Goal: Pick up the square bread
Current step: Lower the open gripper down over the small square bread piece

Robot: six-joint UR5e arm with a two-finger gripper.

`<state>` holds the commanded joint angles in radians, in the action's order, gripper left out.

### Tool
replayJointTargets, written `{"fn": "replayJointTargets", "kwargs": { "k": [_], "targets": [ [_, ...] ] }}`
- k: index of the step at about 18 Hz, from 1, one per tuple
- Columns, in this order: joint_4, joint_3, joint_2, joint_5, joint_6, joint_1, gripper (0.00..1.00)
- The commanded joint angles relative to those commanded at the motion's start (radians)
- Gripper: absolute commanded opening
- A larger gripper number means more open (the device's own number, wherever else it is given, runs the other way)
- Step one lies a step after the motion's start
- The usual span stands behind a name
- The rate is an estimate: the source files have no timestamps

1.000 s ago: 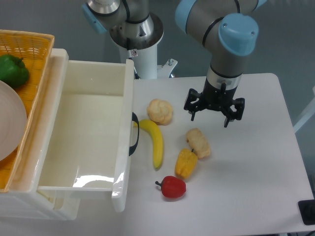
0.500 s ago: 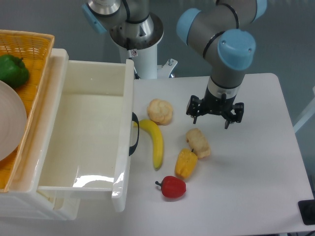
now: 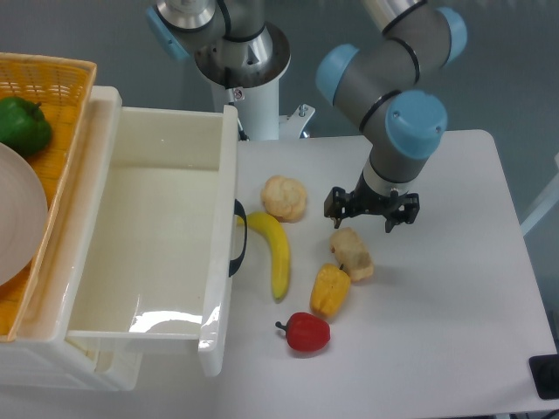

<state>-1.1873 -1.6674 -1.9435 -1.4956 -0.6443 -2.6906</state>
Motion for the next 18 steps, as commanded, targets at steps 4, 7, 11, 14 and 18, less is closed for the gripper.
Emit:
{"fn": "replayJointTargets", "kwargs": {
  "k": [4, 7, 11, 14, 18],
  "targets": [
    [0.009, -0.011, -0.021, 0.005, 0.049, -0.008, 1.0],
    [0.018, -0.009, -0.044, 0.006, 0.068, -0.006, 1.0],
    [0.025, -0.012, -0.061, 0.006, 0.064, -0.003, 1.0],
    [0.025, -0.014, -0.071, 0.006, 0.069, -0.002, 1.0],
    [0.057, -0.02, -0.086, 0.008, 0.074, 0.005, 1.0]
  ]
}}
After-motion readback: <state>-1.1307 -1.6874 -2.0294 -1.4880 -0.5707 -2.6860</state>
